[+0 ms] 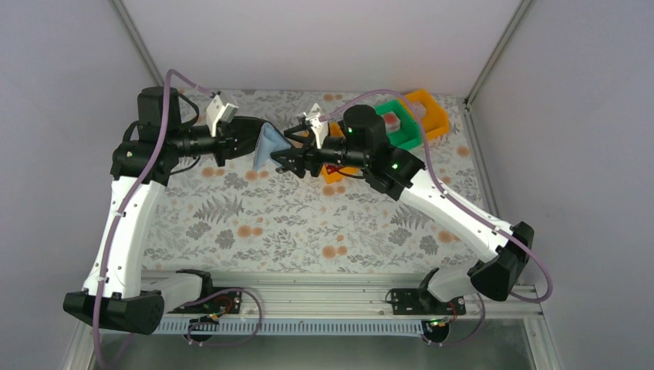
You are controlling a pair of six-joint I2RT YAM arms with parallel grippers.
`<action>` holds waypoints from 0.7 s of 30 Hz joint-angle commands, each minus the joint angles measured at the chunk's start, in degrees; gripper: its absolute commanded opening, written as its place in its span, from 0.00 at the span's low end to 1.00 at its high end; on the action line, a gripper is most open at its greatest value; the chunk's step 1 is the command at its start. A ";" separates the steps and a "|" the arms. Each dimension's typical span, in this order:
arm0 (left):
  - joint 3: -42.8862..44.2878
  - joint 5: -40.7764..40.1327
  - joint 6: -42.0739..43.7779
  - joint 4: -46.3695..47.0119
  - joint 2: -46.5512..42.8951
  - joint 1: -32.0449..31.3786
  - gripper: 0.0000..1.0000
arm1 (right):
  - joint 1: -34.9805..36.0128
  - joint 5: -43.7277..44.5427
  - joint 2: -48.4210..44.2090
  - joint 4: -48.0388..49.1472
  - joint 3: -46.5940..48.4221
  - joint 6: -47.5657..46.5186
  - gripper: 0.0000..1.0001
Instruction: Take the credit cards out of the card holder
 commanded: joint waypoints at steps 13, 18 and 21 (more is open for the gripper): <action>-0.02 -1.21 -1.62 2.28 -0.32 0.00 0.02 | 3.89 4.44 -1.11 3.48 0.21 3.95 0.88; -0.35 -1.48 -0.89 2.00 -0.69 0.00 0.02 | 3.80 4.22 -1.65 3.06 -0.24 2.31 0.66; -0.68 -1.07 0.04 1.65 -0.90 0.00 0.02 | 3.53 3.84 -1.79 2.72 -0.42 2.08 0.43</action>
